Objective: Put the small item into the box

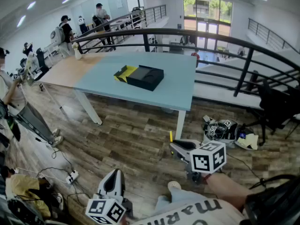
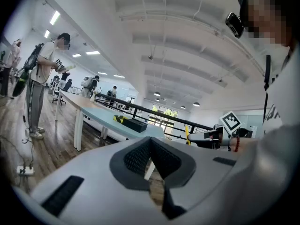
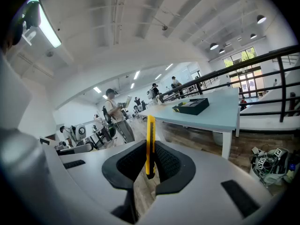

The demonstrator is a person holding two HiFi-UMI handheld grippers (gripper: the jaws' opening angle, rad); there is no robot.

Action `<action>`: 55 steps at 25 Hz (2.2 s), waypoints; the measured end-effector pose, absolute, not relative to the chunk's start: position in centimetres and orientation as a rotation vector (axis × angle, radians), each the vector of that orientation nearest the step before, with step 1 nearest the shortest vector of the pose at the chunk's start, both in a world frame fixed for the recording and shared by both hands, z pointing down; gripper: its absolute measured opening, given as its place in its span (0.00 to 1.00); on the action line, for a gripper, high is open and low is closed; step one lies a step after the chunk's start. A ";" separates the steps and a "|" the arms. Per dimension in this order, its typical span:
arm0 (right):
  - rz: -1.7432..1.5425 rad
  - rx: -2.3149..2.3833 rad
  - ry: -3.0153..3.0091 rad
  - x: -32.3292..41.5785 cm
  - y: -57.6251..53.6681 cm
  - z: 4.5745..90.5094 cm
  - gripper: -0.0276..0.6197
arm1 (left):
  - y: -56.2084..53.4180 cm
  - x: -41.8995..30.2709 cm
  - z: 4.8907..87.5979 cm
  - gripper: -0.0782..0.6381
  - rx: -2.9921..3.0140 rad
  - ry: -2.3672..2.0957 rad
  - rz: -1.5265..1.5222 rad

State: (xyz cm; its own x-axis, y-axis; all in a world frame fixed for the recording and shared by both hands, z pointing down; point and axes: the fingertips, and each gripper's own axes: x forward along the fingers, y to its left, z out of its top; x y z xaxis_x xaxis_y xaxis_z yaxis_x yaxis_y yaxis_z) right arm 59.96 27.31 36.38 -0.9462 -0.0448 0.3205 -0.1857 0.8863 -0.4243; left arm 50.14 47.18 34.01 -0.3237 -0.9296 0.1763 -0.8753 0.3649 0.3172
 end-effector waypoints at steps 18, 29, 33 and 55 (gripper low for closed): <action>0.740 0.136 -2.708 53.2 22.3 38.4 0.15 | 42.0 44.6 34.8 0.11 1.621 -2.269 -0.294; 0.825 0.111 -2.714 44.4 11.7 37.5 0.15 | 32.1 35.4 33.9 0.11 1.590 -2.264 -0.290; 0.788 0.076 -2.682 41.2 9.0 37.5 0.15 | 28.8 32.6 33.9 0.11 1.585 -2.267 -0.262; 0.830 0.089 -2.545 25.0 2.1 43.7 0.15 | 20.8 17.2 38.7 0.11 1.582 -2.129 -0.260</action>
